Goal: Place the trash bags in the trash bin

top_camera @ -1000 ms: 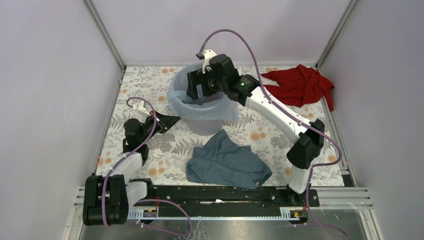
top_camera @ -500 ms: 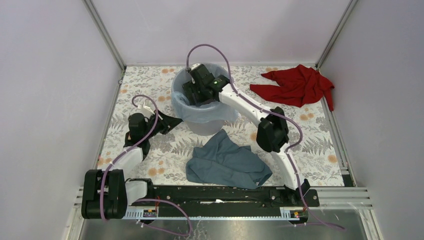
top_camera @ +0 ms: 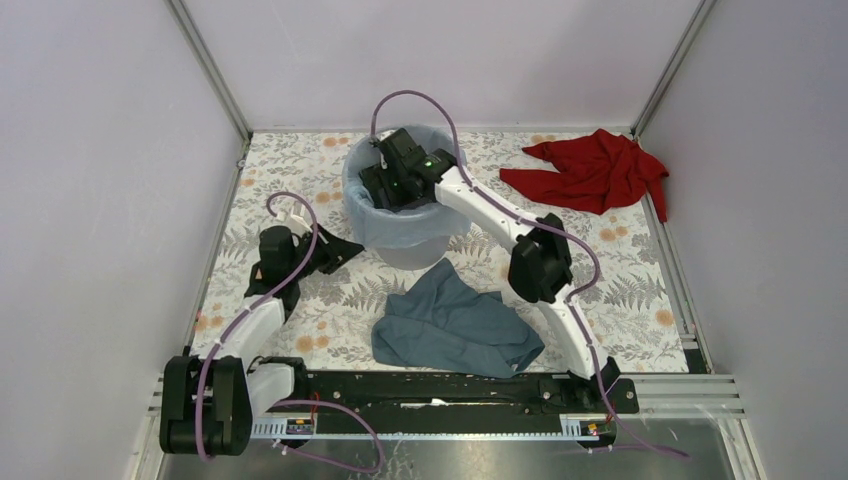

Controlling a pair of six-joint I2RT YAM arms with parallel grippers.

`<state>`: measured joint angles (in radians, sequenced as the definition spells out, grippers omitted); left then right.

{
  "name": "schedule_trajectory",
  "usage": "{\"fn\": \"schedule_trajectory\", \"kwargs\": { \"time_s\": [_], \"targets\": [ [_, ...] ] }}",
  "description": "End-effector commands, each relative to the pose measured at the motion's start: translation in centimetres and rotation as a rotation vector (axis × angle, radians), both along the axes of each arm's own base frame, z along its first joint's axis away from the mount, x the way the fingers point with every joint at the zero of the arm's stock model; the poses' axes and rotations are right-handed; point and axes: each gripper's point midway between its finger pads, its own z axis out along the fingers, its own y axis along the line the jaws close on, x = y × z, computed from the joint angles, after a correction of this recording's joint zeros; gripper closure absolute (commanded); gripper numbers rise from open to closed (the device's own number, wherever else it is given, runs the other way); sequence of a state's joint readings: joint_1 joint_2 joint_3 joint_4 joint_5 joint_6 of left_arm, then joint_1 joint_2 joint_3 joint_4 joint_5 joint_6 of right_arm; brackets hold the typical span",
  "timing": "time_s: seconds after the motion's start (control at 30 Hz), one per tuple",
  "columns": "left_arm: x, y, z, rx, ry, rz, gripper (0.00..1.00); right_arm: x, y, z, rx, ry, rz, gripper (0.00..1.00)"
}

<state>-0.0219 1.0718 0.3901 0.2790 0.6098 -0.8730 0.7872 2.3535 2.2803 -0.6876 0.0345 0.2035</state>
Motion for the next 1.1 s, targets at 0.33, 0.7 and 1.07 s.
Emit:
{"fn": "schedule_trajectory", "kwargs": {
  "time_s": [0.33,0.7,1.07],
  "targets": [
    [1.1,0.7,1.3,0.082,-0.040,0.016,0.99,1.4,-4.4,12.8,0.014,-0.308,-0.072,0.10],
    [1.6,0.7,1.9,0.072,-0.051,0.025,0.99,2.3,-2.4,1.9,-0.044,-0.144,-0.106,0.20],
    [1.8,0.6,1.1,0.063,-0.030,0.020,0.99,2.4,-1.2,-5.9,-0.065,-0.046,-0.120,0.12]
  ]
}}
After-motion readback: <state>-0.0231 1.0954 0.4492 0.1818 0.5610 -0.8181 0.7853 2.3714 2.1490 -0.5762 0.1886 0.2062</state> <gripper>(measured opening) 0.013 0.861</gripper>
